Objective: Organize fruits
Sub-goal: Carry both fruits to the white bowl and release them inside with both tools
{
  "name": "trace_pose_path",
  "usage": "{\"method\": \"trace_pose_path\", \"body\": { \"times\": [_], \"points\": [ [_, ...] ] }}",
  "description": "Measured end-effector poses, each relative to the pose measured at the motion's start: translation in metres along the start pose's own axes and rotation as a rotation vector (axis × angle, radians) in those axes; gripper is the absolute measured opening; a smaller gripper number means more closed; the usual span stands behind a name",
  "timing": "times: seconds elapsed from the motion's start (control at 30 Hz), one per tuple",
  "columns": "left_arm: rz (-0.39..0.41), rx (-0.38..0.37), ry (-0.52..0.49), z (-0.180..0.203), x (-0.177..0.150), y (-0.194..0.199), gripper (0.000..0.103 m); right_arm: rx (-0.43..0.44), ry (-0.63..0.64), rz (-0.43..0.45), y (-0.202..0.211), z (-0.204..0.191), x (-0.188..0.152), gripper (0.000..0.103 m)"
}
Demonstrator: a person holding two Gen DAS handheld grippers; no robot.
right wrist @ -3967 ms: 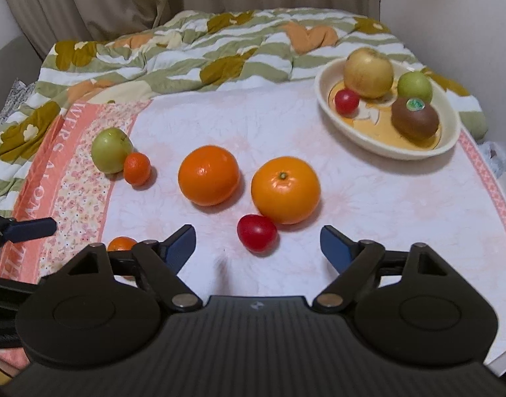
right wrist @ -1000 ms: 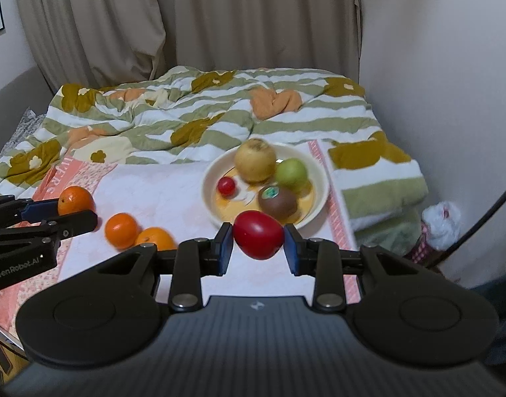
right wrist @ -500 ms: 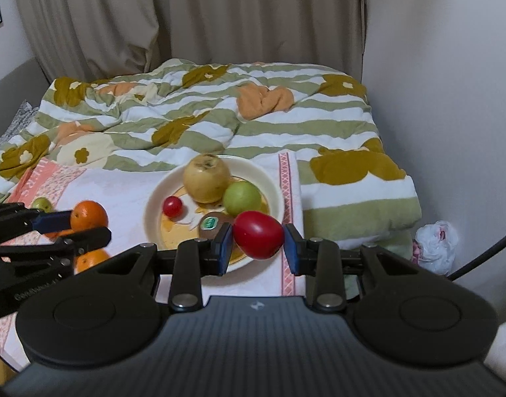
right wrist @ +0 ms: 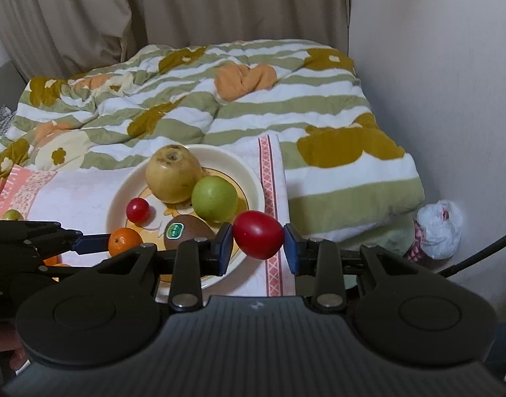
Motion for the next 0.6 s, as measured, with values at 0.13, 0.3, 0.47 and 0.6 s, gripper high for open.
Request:
{"method": "trace_pose_path", "body": {
  "times": [0.13, 0.3, 0.47, 0.6],
  "points": [
    [-0.026, -0.009, -0.015, -0.001, 0.002, -0.011, 0.041, 0.001, -0.009, -0.015, -0.008, 0.0, 0.001, 0.048],
    [-0.019, 0.005, -0.04, 0.0, 0.003, -0.009, 0.091, 0.01, -0.008, -0.014, -0.011, 0.001, 0.003, 0.048],
    [0.012, 0.037, -0.057, 0.001, 0.004, 0.009, 0.098, 0.022, 0.005, -0.006, -0.011, -0.001, 0.007, 0.048],
    [0.029, 0.062, -0.009, -0.011, 0.003, 0.025, 0.098, 0.035, 0.032, 0.001, -0.013, -0.005, 0.01, 0.048]
  ]
}}
Point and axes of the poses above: each gripper's, at about its wrist camera, not at the fingertips, and y roughly against the way its jaws point, z to its right, x to its top, the point moved 2 cm from there along -y, roughly the way its jaws point, and after that the axes turned 8 degrees about -x, right-handed, at the moved point
